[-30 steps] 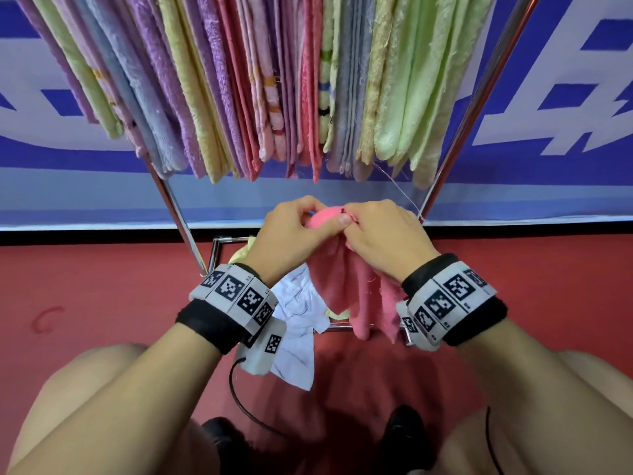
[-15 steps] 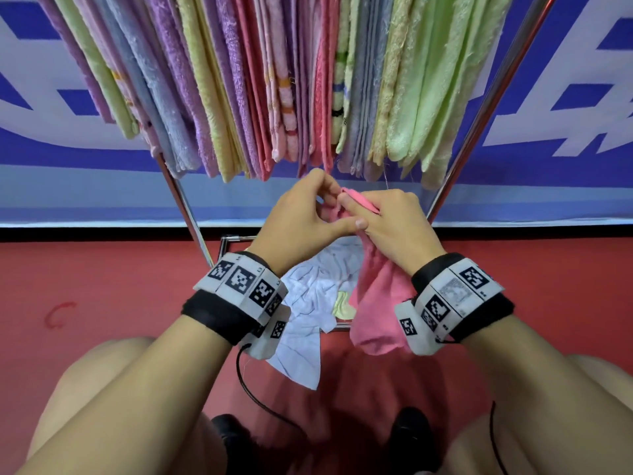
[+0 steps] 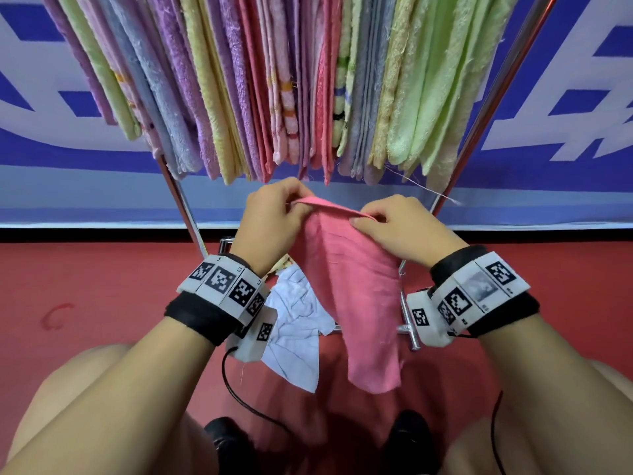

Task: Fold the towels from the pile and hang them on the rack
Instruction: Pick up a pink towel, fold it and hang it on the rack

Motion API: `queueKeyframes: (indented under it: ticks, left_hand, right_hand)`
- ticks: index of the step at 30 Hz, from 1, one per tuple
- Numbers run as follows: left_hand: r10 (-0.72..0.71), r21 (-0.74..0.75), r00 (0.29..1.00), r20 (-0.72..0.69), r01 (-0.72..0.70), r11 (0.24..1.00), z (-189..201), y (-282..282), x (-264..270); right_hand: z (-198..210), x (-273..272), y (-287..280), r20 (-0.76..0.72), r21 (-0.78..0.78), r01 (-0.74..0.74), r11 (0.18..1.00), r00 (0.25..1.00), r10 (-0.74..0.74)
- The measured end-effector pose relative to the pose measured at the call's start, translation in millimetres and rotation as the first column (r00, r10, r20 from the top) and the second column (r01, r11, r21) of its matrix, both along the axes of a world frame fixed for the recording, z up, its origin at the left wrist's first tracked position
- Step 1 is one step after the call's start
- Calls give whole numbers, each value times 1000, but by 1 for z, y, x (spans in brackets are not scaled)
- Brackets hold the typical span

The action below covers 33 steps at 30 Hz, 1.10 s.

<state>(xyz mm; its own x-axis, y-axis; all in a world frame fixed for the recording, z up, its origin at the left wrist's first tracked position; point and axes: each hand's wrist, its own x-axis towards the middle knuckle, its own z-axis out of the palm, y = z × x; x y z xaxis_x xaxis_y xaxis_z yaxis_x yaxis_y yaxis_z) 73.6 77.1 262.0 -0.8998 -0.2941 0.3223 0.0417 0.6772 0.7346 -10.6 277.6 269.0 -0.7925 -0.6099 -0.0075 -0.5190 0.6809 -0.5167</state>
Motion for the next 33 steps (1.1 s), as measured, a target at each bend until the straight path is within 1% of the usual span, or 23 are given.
queueKeyframes:
  ticks: [2,3,4,5,7,8,9,12,14,16,17,18,20,21,22,24,25,27,28,31,33]
  left_hand:
    - [52,20,999,-15,-52,998,-2,1,0]
    - [65,24,998,-13,-65,998,-4,3,0]
    - [75,25,997,-6,-74,997,-7,5,0]
    - [83,16,997,1,-83,996,-10,8,0]
    - [91,-13,996,18,-91,996,-13,12,0]
    - [85,-17,996,28,-84,996,-13,13,0]
    - [72,-9,997,34,-72,997,-14,13,0]
    - [11,54,998,65,-14,998,-15,13,-3]
    - [-71,89,988,136,59,994,-16,14,-5]
    - [-128,129,967,220,101,987,-15,18,-6]
    - [-151,191,957,248,105,976,-14,20,-6]
    - [-180,290,950,254,103,952,-11,21,-4]
    - [-240,514,945,221,96,852,-4,22,-4]
    - [-253,579,945,207,90,811,-3,21,-4]
    - [-233,568,950,209,76,819,-1,20,-4]
    - [-165,427,960,225,55,903,0,16,-4]
    - [-162,373,960,228,68,925,-2,15,-3]
    - [-181,285,964,192,122,951,-6,13,-1]
    - [-171,218,974,149,137,966,-9,12,0]
    - [-153,20,988,1,153,988,-18,13,4]
    - [-194,-155,981,-30,187,970,-21,17,6]
  right_hand:
    - [-5,2,1,-96,110,112,988,990,-102]
    - [-7,4,-1,-133,122,169,978,979,-153]
    - [-9,6,-4,-151,97,210,973,969,-194]
    - [-9,9,-8,-138,37,229,973,965,-222]
    - [-7,12,-17,-55,-108,273,956,958,-280]
    - [-6,13,-19,-22,-156,307,939,949,-314]
    - [-5,13,-19,-30,-165,336,927,938,-345]
    - [-4,11,-14,-155,-74,389,918,905,-396]
    - [-4,9,-13,-155,-91,398,913,900,-407]
    - [-7,8,-16,-119,-153,370,916,914,-388]
    - [-8,8,-18,-99,-178,353,919,922,-374]
    - [-8,7,-19,-81,-194,340,920,929,-360]
    - [-8,5,-19,-62,-213,333,919,934,-353]
    - [-8,3,-17,-59,-216,333,918,934,-353]
    - [-8,1,-15,-62,-216,331,919,934,-351]
    - [-8,0,-14,-71,-207,315,926,940,-335]
    - [-8,0,-14,-71,-202,310,929,942,-329]
    - [-7,2,-15,-53,-205,315,927,942,-332]
    - [-6,3,-16,-41,-206,323,924,940,-338]
    - [-6,4,-15,-29,-195,342,919,935,-354]
    - [-5,5,-16,12,-219,334,917,941,-340]
